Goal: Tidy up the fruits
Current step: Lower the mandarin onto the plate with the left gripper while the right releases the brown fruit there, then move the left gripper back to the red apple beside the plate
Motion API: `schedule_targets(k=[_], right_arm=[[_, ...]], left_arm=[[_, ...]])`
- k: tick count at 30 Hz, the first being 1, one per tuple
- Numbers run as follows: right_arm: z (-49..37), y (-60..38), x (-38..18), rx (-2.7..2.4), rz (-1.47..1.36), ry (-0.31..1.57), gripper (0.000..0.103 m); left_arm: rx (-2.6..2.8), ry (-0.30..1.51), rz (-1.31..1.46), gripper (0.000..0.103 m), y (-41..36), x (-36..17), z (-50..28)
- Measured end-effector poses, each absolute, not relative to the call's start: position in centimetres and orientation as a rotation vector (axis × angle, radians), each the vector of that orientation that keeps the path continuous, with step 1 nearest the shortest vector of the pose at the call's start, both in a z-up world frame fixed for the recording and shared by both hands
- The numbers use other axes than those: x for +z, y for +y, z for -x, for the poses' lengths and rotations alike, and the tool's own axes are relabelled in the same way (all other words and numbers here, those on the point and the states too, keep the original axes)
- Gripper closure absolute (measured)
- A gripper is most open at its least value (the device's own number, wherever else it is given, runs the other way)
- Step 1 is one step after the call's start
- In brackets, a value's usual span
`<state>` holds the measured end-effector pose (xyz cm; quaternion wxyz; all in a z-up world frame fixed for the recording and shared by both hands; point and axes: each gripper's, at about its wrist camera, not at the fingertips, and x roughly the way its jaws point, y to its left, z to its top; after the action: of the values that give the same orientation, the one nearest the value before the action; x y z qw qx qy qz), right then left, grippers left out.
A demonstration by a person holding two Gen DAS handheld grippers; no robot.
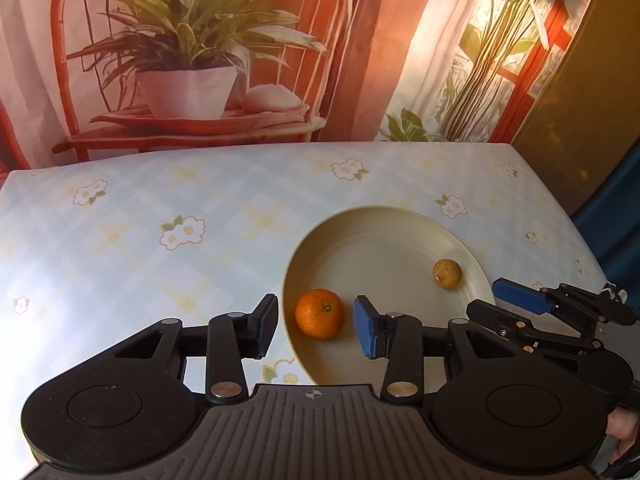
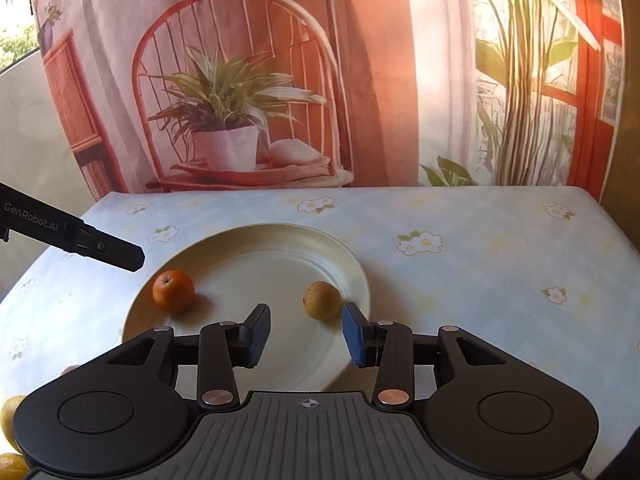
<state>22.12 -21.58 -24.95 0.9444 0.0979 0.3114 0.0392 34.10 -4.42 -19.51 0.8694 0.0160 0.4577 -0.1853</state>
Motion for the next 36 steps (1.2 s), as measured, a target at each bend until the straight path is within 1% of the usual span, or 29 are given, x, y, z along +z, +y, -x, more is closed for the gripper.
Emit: schedule_targets(k=[6,14,21,36], right_arm=[[-19.2,-20.4,-23.8,0.095,-0.256,0.621,0.066],[-17.1,-17.0,-22.8,0.149,-0.221,0.653,0.066],[-16.6,-14.8,-22.9,0.183,-0.190,0.686,0.066],[-16.3,-13.8,-23.2,0.188,-0.191,0.715,0.066]], left_arm=[[-0.384,0.944,-0.007,0.059,-1.4,-18.4,-31.5],[-0.382,0.985,0.066,0.059,1.0,-19.9,-29.7],[-0.375,1.015,0.099,0.059,0.8,-21.4,-29.6],[-0.371,1.020,0.062,0.060,0.3,-22.1,-29.7]])
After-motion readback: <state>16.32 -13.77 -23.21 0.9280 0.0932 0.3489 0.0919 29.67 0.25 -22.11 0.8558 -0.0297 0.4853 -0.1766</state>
